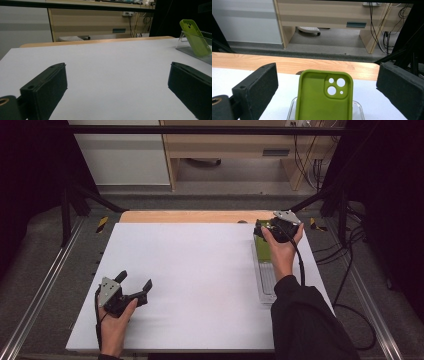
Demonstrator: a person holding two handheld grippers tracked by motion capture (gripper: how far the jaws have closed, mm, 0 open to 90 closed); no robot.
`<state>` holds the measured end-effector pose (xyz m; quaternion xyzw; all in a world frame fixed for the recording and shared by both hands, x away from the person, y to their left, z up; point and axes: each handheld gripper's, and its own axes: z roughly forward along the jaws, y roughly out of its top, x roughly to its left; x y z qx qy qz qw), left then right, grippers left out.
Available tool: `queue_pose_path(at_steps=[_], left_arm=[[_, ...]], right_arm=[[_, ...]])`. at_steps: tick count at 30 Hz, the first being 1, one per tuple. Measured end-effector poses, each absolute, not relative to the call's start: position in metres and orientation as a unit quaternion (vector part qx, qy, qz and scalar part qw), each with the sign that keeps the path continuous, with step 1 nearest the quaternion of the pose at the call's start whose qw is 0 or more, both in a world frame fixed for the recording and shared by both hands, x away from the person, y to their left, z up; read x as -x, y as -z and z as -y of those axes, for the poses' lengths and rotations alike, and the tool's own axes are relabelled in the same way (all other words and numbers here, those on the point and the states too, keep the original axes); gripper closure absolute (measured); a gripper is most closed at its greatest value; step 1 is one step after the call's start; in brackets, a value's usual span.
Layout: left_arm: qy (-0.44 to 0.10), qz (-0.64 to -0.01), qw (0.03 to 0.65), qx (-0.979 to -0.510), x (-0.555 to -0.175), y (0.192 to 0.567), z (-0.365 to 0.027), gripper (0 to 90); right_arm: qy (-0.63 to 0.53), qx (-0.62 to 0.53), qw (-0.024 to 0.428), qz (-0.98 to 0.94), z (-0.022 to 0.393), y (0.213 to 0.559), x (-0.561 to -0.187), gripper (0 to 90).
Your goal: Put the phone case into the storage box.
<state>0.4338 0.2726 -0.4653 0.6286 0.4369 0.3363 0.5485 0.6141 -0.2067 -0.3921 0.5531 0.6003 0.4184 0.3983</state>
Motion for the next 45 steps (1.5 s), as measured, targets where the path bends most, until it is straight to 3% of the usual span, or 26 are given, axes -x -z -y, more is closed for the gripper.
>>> queue_pose_path(at_steps=[22,45], left_arm=[[-0.339,-0.447,0.557,-0.612,-0.432,0.463,-0.280,0.7],[-0.341,-0.431,0.555,-0.625,-0.425,0.460,-0.278,0.7]], right_arm=[[-0.431,-0.547,0.391,-0.602,0.216,0.376,-0.587,4.2],[-0.488,-0.535,0.366,-0.585,0.236,0.349,-0.555,4.0]])
